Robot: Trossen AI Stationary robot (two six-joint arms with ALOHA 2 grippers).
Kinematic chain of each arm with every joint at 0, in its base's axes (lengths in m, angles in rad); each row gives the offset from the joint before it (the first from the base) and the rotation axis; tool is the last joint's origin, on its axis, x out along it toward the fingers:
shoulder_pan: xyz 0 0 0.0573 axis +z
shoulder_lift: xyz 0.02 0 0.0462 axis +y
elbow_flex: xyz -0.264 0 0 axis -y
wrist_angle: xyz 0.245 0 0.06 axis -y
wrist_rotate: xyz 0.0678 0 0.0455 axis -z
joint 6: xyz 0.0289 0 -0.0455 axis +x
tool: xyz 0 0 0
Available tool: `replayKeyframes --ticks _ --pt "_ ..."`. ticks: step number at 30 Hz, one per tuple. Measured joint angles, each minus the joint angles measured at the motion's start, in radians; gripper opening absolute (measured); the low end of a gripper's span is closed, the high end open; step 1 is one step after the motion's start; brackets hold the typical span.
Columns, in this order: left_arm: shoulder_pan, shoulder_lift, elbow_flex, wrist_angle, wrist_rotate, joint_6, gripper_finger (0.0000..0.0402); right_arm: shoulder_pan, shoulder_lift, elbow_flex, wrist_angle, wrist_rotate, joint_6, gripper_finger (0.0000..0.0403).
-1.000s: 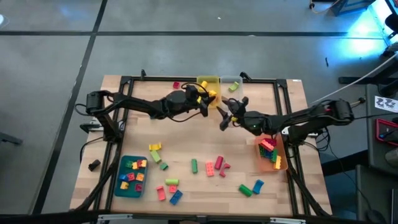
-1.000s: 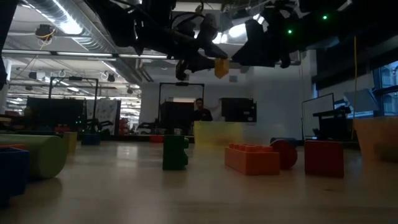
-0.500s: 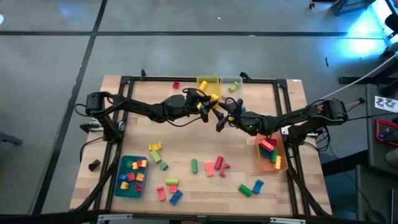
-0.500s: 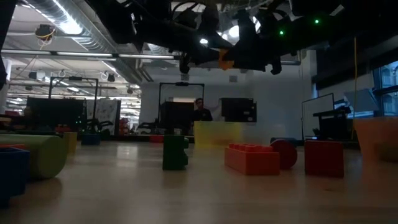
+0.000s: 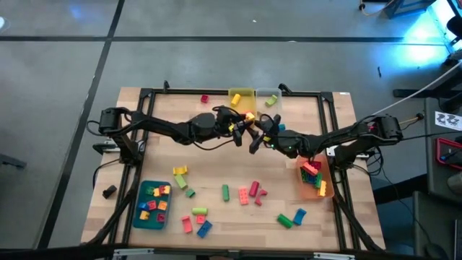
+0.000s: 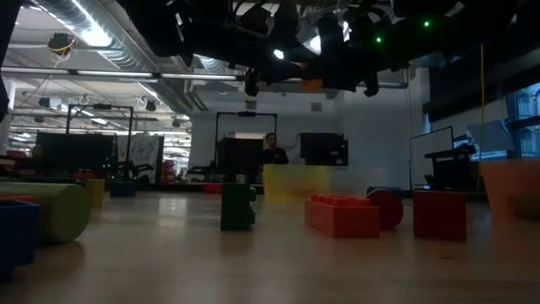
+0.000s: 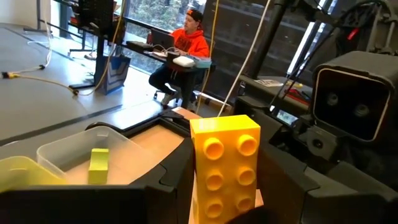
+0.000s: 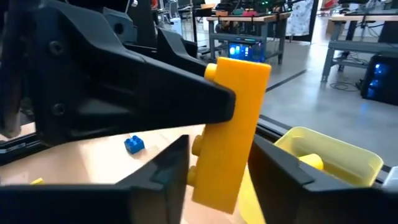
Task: Sort blocks by size
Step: Put the yellow rectangular game piece into the orange bin
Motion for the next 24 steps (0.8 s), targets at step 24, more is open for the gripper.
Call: replayKeyframes --ticks 24 --pt "-0.002 0.0 0.0 -0.078 0.022 -0.015 0.0216 0.0 -0.027 0.0 -0.163 -0.001 -0.023 0.01"
